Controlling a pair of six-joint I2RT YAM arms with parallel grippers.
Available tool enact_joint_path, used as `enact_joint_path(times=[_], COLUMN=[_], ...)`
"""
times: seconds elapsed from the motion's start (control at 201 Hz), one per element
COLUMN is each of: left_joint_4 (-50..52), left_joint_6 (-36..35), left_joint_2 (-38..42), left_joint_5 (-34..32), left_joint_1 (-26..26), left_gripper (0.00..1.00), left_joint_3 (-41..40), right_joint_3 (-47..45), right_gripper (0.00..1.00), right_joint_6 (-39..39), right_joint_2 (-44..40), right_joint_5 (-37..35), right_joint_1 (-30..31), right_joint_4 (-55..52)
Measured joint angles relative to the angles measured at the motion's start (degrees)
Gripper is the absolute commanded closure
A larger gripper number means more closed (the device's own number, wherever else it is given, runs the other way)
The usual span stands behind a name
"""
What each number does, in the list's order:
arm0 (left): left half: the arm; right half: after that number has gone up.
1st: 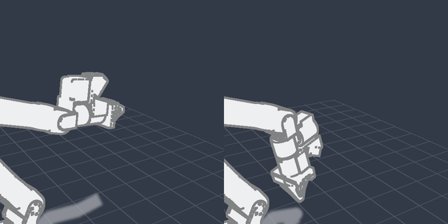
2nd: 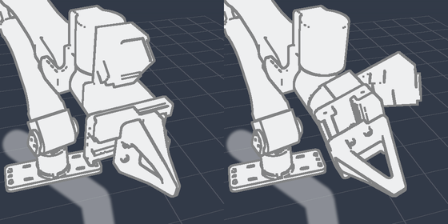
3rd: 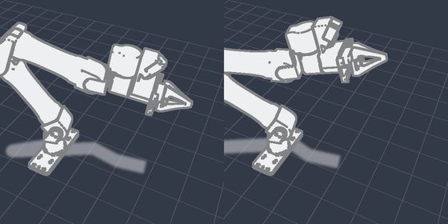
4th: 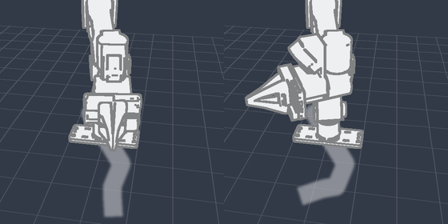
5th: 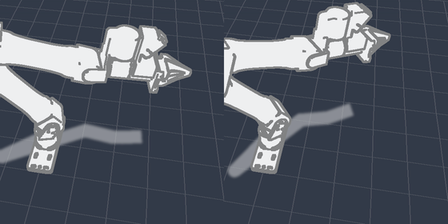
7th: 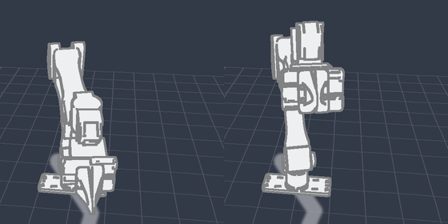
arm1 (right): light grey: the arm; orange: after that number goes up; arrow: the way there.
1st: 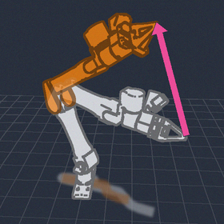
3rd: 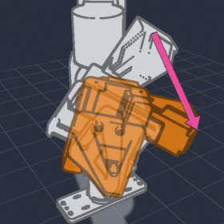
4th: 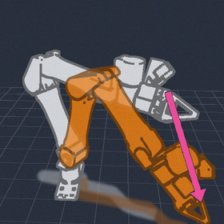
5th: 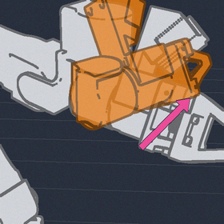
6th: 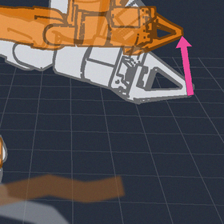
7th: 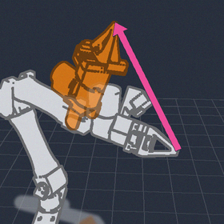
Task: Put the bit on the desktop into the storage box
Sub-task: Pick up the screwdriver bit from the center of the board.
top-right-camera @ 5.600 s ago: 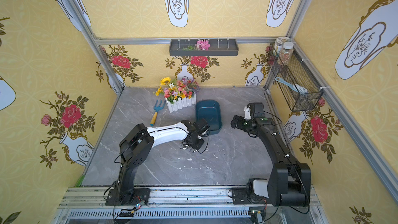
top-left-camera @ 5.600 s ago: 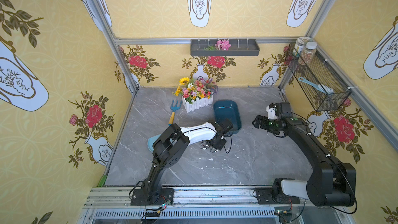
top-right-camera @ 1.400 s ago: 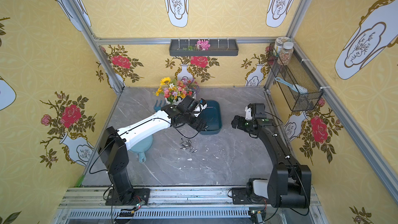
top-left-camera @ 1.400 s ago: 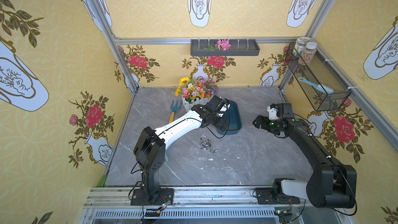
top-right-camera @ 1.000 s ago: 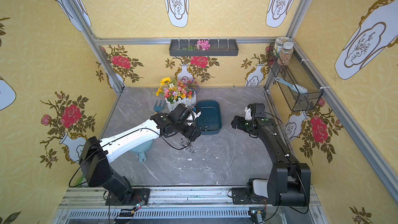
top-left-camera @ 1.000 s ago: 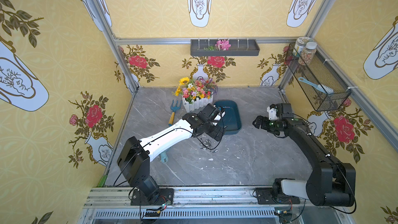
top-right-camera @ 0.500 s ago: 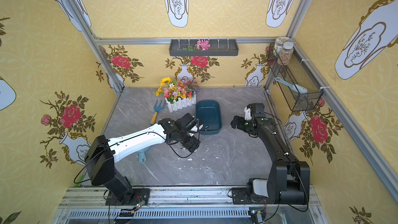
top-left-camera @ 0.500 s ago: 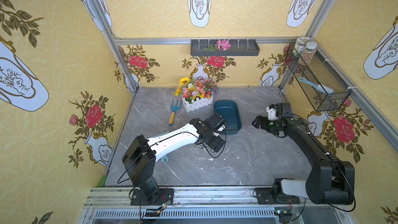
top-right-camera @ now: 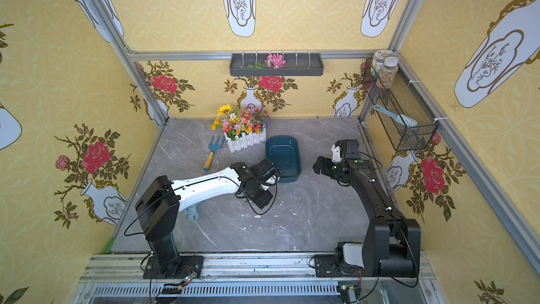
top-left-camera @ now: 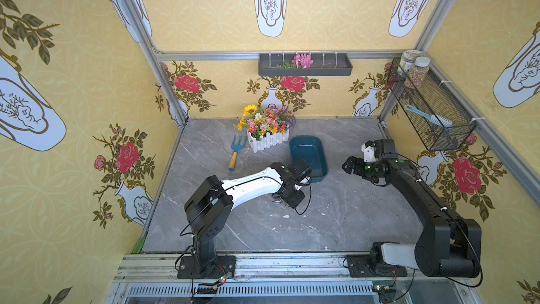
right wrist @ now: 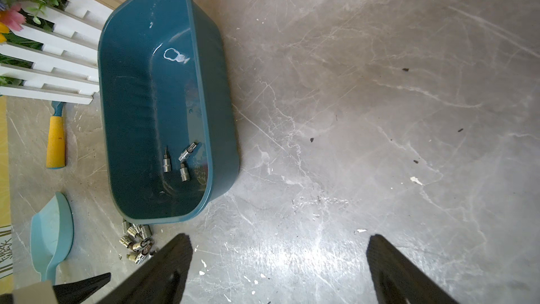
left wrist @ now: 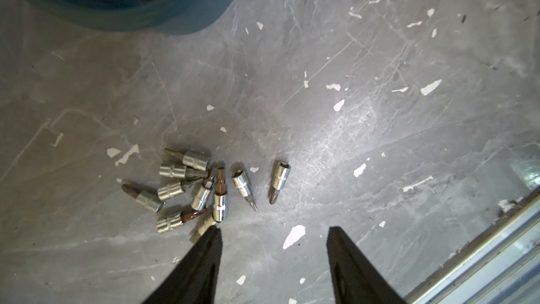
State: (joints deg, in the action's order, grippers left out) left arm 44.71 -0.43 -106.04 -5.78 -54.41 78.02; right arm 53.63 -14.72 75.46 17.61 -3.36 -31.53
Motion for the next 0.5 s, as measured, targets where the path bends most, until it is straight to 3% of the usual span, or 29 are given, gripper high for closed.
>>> enact_joint_path(times=[0.13,0.503], left_joint_4=[0.4,0.4], left_joint_6=[0.0,0.0], left_joint_2=[-2.2,-5.3], left_joint_5=[0.2,0.7], left_joint_1=[0.0,-0.2], left_gripper=[0.60,0.66], left_joint_3=[0.8,1.6], right_joint_3=[0.1,0.1], right_gripper=[0.03,0.03], right_joint_6=[0.0,0.2], right_joint_2=[0.0,0.3], right_joint_5=[0.0,0.0], right_joint_1=[0.0,0.0], right_joint_4=[0.0,0.0])
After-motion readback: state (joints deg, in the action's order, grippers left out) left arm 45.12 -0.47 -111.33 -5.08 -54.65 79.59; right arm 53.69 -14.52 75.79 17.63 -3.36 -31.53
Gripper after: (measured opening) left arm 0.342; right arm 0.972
